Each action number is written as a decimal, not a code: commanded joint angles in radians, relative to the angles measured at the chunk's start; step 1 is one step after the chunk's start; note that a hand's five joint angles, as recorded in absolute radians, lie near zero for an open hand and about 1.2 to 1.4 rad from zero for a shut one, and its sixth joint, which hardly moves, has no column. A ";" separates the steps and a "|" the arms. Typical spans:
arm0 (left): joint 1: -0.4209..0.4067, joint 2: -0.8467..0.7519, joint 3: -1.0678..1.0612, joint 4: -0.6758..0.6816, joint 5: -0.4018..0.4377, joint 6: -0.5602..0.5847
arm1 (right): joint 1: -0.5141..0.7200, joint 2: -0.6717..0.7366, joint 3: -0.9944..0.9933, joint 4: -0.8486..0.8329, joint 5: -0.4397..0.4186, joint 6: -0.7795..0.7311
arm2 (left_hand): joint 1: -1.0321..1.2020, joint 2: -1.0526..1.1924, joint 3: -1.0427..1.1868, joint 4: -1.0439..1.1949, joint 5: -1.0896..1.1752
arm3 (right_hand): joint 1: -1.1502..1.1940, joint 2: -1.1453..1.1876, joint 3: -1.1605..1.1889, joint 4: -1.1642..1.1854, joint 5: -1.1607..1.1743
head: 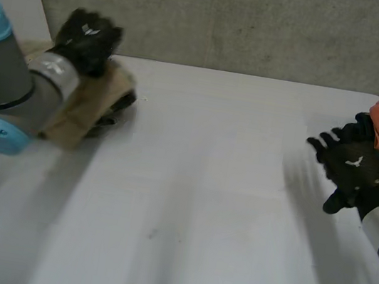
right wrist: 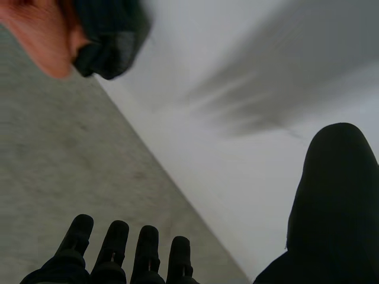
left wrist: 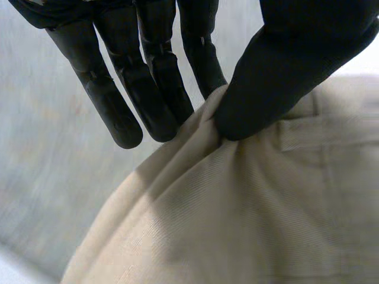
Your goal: Fold the laundry.
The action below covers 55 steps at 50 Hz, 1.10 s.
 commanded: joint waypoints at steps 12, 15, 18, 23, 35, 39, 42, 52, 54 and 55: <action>-0.409 -0.337 0.231 0.084 -0.126 -0.190 | -0.046 -0.053 -0.011 0.011 0.056 0.171 | -0.090 -0.175 -0.169 -0.178 -0.140 | -0.056 -0.041 -0.042 -0.040 -0.048; -0.411 -0.321 0.200 0.092 -0.127 -0.179 | -0.045 -0.052 -0.008 0.012 0.056 0.171 | -0.492 -0.577 -0.571 -0.580 -0.542 | -0.056 -0.041 -0.042 -0.040 -0.048; -0.409 -0.270 0.157 0.094 -0.135 -0.170 | -0.041 -0.050 -0.010 0.015 0.055 0.175 | -0.725 -0.810 -0.804 -0.813 -0.775 | -0.056 -0.041 -0.042 -0.040 -0.048; -0.356 -0.062 -0.014 0.086 -0.146 -0.130 | -0.037 -0.052 -0.025 0.043 0.058 0.177 | -0.893 -0.978 -0.972 -0.981 -0.943 | -0.056 -0.041 -0.042 -0.040 -0.048; -0.267 0.261 -0.438 0.040 -0.305 -0.112 | 0.133 0.080 -0.244 0.323 0.047 0.439 | -0.879 -0.963 -0.957 -0.966 -0.928 | -0.056 -0.041 -0.042 -0.040 -0.048; -0.239 0.275 -0.542 0.032 -0.322 -0.110 | 0.175 0.189 -0.342 0.359 0.047 0.484 | -0.861 -0.946 -0.940 -0.949 -0.911 | -0.056 -0.041 -0.042 -0.040 -0.048; -0.227 0.273 -0.602 0.011 -0.322 -0.108 | 0.230 0.289 -0.425 0.360 0.056 0.485 | -0.840 -0.925 -0.919 -0.928 -0.890 | -0.056 -0.041 -0.042 -0.040 -0.048; -0.216 0.204 -0.667 -0.025 -0.316 -0.108 | 0.344 0.562 -0.657 0.339 0.081 0.465 | -0.852 -0.937 -0.931 -0.940 -0.902 | -0.056 -0.041 -0.042 -0.040 -0.048; -0.205 0.178 -0.662 -0.025 -0.316 -0.108 | 0.356 0.602 -0.691 0.319 0.090 0.455 | -0.846 -0.931 -0.925 -0.934 -0.896 | -0.037 -0.022 -0.023 -0.021 -0.029; -0.201 0.172 -0.661 -0.025 -0.316 -0.108 | 0.363 0.614 -0.701 0.307 0.093 0.450 | -0.846 -0.931 -0.925 -0.934 -0.896 | -0.023 -0.008 -0.008 -0.006 -0.014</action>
